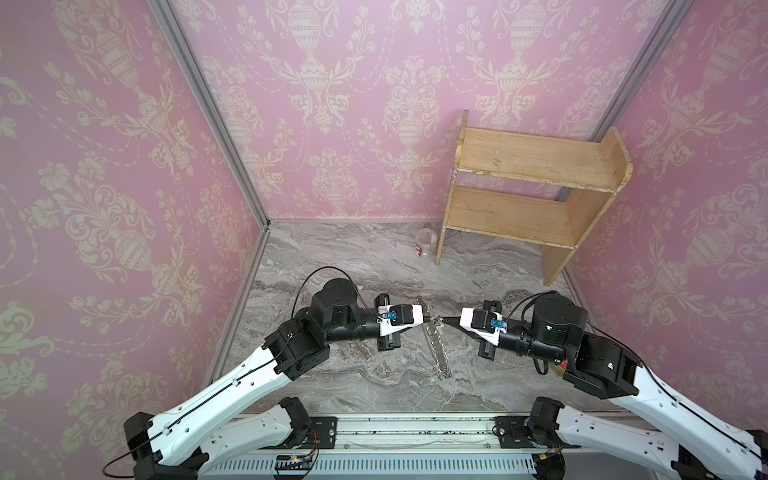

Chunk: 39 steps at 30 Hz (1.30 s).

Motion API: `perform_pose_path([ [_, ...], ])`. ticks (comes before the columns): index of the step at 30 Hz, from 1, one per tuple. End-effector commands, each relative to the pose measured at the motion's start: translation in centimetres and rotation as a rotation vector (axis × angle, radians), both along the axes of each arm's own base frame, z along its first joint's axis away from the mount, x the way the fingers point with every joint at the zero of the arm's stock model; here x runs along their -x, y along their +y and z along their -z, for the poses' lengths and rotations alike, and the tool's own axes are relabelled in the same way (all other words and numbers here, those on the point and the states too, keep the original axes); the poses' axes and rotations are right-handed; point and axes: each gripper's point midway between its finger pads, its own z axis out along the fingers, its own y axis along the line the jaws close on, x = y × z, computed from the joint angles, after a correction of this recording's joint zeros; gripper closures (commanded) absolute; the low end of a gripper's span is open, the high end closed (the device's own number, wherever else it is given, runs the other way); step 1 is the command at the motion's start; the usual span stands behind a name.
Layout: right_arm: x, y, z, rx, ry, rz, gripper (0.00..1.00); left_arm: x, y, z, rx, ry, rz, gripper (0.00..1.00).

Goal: Put the keys on the keyring

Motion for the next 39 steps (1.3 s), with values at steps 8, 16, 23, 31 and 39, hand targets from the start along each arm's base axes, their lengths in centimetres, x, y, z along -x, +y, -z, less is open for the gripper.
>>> perform_pose_path([
  [8,-0.3,0.1,-1.7,-0.060,-0.012,0.022,1.00,1.1,-0.1,-1.2,0.040,-0.013,0.063,1.00],
  [16,0.4,-1.6,-2.3,-0.094,-0.016,0.016,1.00,0.9,0.4,-1.4,0.039,-0.045,0.034,1.00],
  [23,1.2,-2.8,-3.3,-0.141,0.013,-0.052,1.00,1.1,1.0,-2.1,0.052,-0.066,0.020,1.00],
  [31,2.5,-2.0,-4.1,-0.166,0.094,-0.242,1.00,1.6,2.1,-2.4,0.055,-0.085,-0.001,1.00],
  [39,-4.7,-0.6,2.7,-0.071,0.345,0.016,1.00,1.6,3.7,-1.4,0.019,-0.072,-0.062,1.00],
])
